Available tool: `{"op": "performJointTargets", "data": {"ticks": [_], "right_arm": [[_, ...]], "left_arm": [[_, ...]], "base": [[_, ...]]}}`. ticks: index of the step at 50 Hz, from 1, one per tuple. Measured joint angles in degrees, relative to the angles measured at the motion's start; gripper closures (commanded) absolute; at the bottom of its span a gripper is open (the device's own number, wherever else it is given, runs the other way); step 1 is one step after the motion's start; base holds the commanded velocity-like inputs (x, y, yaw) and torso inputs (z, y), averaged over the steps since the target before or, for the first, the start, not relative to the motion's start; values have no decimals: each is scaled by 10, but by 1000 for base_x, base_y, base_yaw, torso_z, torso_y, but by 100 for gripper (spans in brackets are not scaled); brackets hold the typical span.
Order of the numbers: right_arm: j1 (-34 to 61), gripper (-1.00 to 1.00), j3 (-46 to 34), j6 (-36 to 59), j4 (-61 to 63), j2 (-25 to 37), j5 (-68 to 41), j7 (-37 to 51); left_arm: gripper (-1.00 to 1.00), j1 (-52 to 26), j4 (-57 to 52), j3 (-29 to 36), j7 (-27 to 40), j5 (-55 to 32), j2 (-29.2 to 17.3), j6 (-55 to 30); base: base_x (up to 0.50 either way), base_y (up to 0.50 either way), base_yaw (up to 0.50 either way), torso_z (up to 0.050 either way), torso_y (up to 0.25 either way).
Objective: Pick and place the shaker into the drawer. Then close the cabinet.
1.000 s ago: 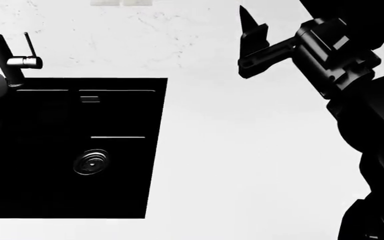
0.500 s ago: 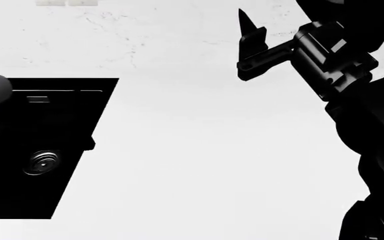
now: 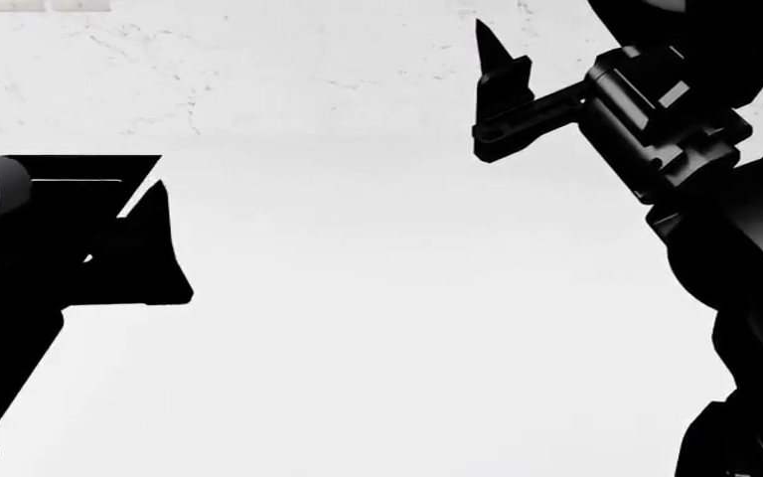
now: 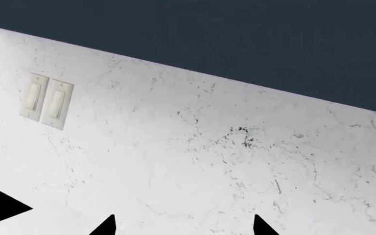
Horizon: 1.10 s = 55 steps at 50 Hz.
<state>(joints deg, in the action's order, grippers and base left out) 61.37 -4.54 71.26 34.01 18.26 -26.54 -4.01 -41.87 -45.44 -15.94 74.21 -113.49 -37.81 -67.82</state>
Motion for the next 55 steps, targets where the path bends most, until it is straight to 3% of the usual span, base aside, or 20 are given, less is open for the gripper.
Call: {"op": "performJointTargets", "data": {"ticks": [15, 37, 46, 55], "right_arm": [[5, -100, 7, -8, -9, 9, 5, 10], [106, -100, 59, 40, -19, 67, 22, 34], [248, -100, 80, 110, 33, 58, -3, 57], [399, -100, 36, 187, 3, 45, -80, 89]], "left_arm": [[-100, 0, -1, 6, -3, 3, -5, 4], [-100, -86, 43, 85, -20, 21, 3, -7], [-100, -88, 53, 87, -58, 58, 17, -15], [-100, -80, 64, 73, -115, 111, 25, -21]], "base": [[0, 0, 0, 0, 0], [0, 0, 0, 0, 0], [0, 0, 0, 0, 0], [0, 0, 3, 0, 0]]}}
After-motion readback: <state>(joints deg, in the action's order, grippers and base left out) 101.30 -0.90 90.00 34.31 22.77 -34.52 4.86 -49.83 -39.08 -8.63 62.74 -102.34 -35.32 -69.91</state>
